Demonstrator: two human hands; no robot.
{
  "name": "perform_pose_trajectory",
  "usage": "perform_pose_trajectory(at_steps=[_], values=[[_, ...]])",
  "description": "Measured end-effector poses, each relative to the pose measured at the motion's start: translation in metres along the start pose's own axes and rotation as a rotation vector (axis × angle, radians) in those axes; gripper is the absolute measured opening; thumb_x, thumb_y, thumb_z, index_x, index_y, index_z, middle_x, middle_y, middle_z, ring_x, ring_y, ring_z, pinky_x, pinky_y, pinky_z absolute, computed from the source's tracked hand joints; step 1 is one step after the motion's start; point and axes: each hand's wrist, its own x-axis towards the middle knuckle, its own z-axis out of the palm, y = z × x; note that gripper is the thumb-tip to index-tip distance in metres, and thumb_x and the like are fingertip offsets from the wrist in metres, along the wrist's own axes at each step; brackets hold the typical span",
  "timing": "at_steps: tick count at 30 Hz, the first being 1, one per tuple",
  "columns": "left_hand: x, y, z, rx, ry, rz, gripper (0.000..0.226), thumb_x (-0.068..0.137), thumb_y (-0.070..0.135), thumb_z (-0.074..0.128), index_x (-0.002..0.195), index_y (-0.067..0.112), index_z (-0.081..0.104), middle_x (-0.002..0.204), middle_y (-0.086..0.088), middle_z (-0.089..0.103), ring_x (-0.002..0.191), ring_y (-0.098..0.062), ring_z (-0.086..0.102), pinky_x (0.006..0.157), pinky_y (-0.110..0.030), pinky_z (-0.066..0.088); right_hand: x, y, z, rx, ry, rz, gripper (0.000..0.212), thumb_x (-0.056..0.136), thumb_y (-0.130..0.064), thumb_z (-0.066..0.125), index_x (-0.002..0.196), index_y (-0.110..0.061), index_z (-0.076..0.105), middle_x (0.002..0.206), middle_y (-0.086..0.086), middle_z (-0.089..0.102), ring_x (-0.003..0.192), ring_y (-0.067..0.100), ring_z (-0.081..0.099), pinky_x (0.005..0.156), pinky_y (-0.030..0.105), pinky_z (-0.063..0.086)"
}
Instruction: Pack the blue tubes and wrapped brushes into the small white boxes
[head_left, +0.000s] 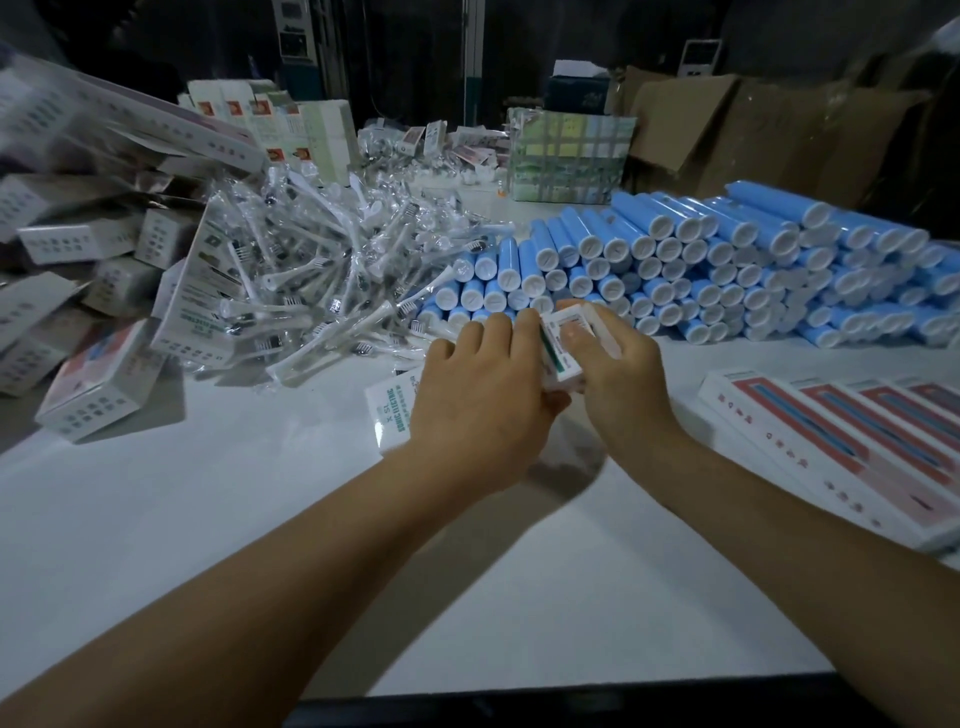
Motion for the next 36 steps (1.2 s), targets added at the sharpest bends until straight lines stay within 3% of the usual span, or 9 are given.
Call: perform_pose_trajectory(at_steps=[4, 8, 10, 14, 17, 21, 24, 29, 36], values=[[-0.004, 0.0, 0.0, 0.039, -0.001, 0.037, 0.071, 0.093, 0.055, 0.044, 0.144, 0.009, 0.027, 0.127, -0.007, 0.046, 0.11, -0.026, 0.044, 0.087, -0.038, 0.034, -0.004, 0.005, -0.005, -0.54, -0.04, -0.366, 0.019, 0.099, -0.014, 0.044, 0.11, -0.016, 0.06, 0.082, -0.014, 0.06, 0.075, -0.013, 0.058, 0.062, 0.006, 0.043], [-0.006, -0.004, -0.001, 0.075, -0.011, 0.062, 0.066, 0.095, 0.054, 0.035, 0.142, 0.008, 0.029, 0.124, -0.006, 0.047, 0.108, -0.026, 0.045, 0.087, -0.038, 0.034, -0.009, 0.003, -0.006, -0.674, -0.095, -0.346, 0.033, 0.098, -0.032, 0.048, 0.12, -0.01, 0.057, 0.092, -0.002, 0.066, 0.079, 0.003, 0.061, 0.068, 0.012, 0.046], [-0.007, -0.005, 0.001, 0.1, -0.034, 0.079, 0.066, 0.095, 0.054, 0.031, 0.143, 0.009, 0.026, 0.127, -0.007, 0.045, 0.11, -0.026, 0.044, 0.089, -0.039, 0.034, -0.013, 0.002, -0.006, -0.542, -0.153, -0.211, 0.035, 0.097, -0.043, 0.044, 0.114, -0.017, 0.06, 0.093, -0.001, 0.068, 0.083, 0.009, 0.064, 0.073, 0.023, 0.051], [-0.008, -0.01, -0.001, 0.13, -0.04, 0.069, 0.067, 0.093, 0.052, 0.037, 0.143, 0.008, 0.027, 0.127, -0.009, 0.047, 0.109, -0.028, 0.045, 0.087, -0.04, 0.036, -0.01, -0.007, -0.004, 0.201, -0.239, 0.235, 0.036, 0.101, -0.034, 0.035, 0.102, -0.013, 0.065, 0.092, 0.008, 0.071, 0.087, 0.017, 0.068, 0.082, 0.037, 0.055], [-0.009, -0.012, -0.002, 0.145, -0.043, 0.083, 0.068, 0.092, 0.051, 0.041, 0.142, 0.008, 0.029, 0.127, -0.01, 0.048, 0.109, -0.028, 0.046, 0.087, -0.039, 0.036, -0.009, -0.009, -0.002, 0.21, -0.197, 0.256, 0.03, 0.102, -0.018, 0.037, 0.123, -0.01, 0.056, 0.098, 0.009, 0.068, 0.088, 0.017, 0.067, 0.078, 0.034, 0.055], [-0.009, -0.011, -0.005, 0.123, -0.026, 0.077, 0.069, 0.089, 0.051, 0.048, 0.14, 0.007, 0.035, 0.122, -0.009, 0.052, 0.105, -0.028, 0.049, 0.084, -0.039, 0.037, -0.008, -0.008, -0.003, 0.252, -0.144, 0.201, 0.025, 0.101, -0.011, 0.038, 0.115, -0.02, 0.058, 0.083, -0.001, 0.072, 0.076, 0.009, 0.069, 0.067, 0.027, 0.058], [-0.008, -0.011, -0.007, 0.102, -0.009, 0.073, 0.07, 0.087, 0.051, 0.053, 0.139, 0.006, 0.039, 0.118, -0.01, 0.055, 0.102, -0.028, 0.051, 0.083, -0.039, 0.038, -0.005, -0.008, -0.006, 0.259, -0.128, 0.192, 0.029, 0.102, -0.012, 0.038, 0.125, -0.019, 0.054, 0.082, -0.004, 0.074, 0.077, 0.009, 0.07, 0.065, 0.027, 0.058], [-0.008, -0.013, -0.006, 0.123, -0.018, 0.099, 0.071, 0.089, 0.052, 0.051, 0.141, 0.007, 0.036, 0.121, -0.01, 0.054, 0.105, -0.028, 0.05, 0.085, -0.04, 0.038, -0.004, -0.005, -0.007, 0.25, -0.12, 0.197, 0.029, 0.102, -0.012, 0.036, 0.106, -0.026, 0.062, 0.08, -0.005, 0.074, 0.076, 0.009, 0.07, 0.061, 0.026, 0.056], [-0.009, -0.013, -0.004, 0.156, -0.04, 0.126, 0.072, 0.092, 0.054, 0.043, 0.146, 0.009, 0.025, 0.13, -0.009, 0.047, 0.112, -0.028, 0.045, 0.09, -0.04, 0.035, -0.005, -0.002, -0.007, 0.269, -0.112, 0.196, 0.03, 0.1, -0.011, 0.037, 0.104, -0.026, 0.062, 0.079, -0.005, 0.074, 0.075, 0.008, 0.07, 0.061, 0.025, 0.057]])
